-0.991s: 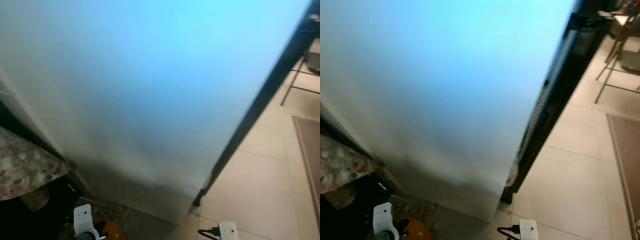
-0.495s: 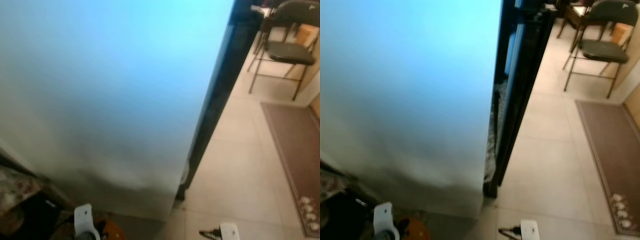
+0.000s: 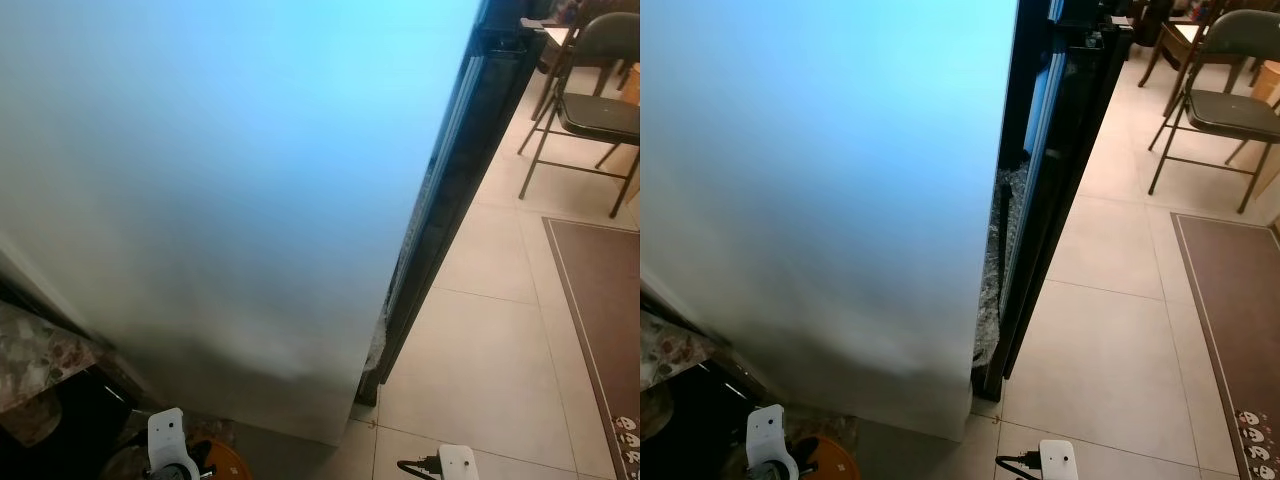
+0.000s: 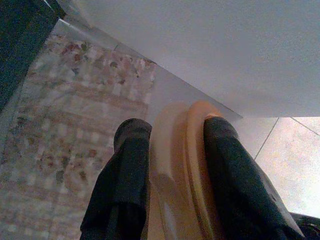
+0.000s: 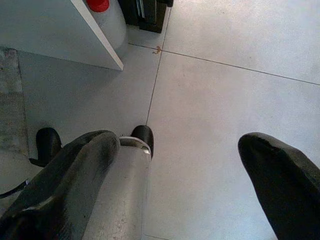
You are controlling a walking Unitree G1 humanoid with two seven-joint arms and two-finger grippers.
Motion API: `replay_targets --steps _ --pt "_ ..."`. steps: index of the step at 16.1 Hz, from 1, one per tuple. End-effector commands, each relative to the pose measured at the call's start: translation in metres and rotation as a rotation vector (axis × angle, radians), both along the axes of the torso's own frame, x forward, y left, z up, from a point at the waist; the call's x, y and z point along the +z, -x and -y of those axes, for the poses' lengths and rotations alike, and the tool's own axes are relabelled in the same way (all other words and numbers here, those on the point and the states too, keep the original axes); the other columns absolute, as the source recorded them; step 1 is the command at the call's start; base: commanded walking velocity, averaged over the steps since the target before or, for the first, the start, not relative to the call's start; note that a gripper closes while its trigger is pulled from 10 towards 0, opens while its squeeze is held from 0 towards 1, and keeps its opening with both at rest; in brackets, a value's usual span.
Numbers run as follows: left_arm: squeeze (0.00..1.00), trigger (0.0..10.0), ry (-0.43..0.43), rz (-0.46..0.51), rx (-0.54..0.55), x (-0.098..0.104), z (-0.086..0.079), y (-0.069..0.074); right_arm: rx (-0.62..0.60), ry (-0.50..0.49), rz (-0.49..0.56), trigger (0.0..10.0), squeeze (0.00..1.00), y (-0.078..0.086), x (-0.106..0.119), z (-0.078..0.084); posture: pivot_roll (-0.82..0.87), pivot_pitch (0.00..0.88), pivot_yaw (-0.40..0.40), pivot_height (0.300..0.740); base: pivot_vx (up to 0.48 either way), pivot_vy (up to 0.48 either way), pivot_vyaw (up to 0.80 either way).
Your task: Restocking fridge
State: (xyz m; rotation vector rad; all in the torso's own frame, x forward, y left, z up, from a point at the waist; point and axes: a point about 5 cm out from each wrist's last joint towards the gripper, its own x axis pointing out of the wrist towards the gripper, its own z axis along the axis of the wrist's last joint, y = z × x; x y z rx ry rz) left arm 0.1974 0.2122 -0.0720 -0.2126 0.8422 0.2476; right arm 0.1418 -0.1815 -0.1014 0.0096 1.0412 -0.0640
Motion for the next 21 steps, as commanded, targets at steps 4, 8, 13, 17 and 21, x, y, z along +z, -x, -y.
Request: replay_targets --steps 4,8,13,17,21 --pt "0.0 10.0 0.0 -0.022 -0.003 -0.0036 0.0006 0.0064 -0.01 0.0 -0.01 10.0 0.0 0.0034 -0.0011 0.0017 0.02 0.031 0.004 0.74 0.0 -0.25 0.0" --pt "0.0 10.0 0.0 -0.021 0.003 -0.0036 -0.0003 0.0066 -0.012 0.0 -0.009 10.0 0.0 0.0034 -0.0011 0.0018 0.02 0.031 0.004 0.74 0.0 -0.124 0.0" --pt "0.0 10.0 -0.005 -0.025 -0.004 -0.004 0.0003 0.0071 -0.011 0.0 -0.01 10.0 0.0 0.0033 -0.001 0.0019 0.02 0.036 0.001 0.74 0.0 0.0 0.0" --pt "0.0 10.0 -0.011 -0.026 -0.009 -0.0039 0.0002 0.0072 -0.013 -0.001 -0.009 10.0 0.0 0.003 -0.0009 0.0018 0.02 0.038 0.002 0.74 0.0 -0.121 0.0" --pt "0.0 10.0 -0.014 -0.028 -0.008 -0.0043 -0.0005 0.0083 -0.013 -0.002 -0.009 10.0 0.0 0.0031 -0.001 0.0019 0.02 0.038 0.002 0.74 0.0 0.0 0.0"
